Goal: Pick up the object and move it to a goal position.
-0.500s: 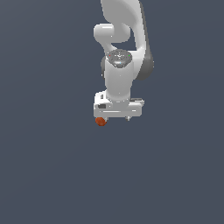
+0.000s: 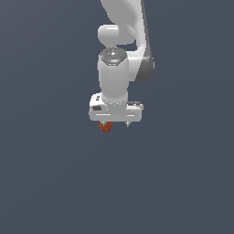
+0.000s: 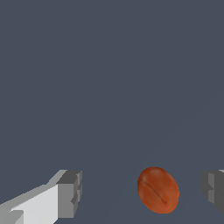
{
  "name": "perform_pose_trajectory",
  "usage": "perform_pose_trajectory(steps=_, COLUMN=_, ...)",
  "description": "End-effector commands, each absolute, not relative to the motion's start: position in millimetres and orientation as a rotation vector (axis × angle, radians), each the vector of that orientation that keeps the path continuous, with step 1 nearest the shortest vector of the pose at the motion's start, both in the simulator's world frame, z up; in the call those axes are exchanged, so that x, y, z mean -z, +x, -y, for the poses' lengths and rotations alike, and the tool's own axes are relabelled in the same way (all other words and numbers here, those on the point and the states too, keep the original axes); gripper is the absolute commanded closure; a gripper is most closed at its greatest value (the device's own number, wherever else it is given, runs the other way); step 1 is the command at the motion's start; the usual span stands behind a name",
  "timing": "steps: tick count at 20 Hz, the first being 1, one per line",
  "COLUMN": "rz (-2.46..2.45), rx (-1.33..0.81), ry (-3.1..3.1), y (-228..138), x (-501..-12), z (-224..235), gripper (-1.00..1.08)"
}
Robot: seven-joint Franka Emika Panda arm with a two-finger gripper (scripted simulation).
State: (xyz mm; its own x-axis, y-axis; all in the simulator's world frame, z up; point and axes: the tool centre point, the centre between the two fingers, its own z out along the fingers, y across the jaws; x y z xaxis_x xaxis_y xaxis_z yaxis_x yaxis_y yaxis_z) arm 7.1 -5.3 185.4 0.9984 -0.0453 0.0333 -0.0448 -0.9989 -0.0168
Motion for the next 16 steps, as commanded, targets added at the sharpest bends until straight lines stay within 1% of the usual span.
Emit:
perform_pose_trajectory(steps=1, rz=-0.089, rx=0.060, ry=-3.123, y=8, x=-188, z=10, gripper=-0.92)
perform_pose_trajectory(steps=9, rz=-0.155, rx=0.052, ry=-3.121, y=1, x=-178, z=14, gripper=-0.92)
perform_pose_trajectory(steps=16, rz=-0.367, rx=0.035, ry=-3.105, y=-23, x=-152, z=29, gripper=-0.92)
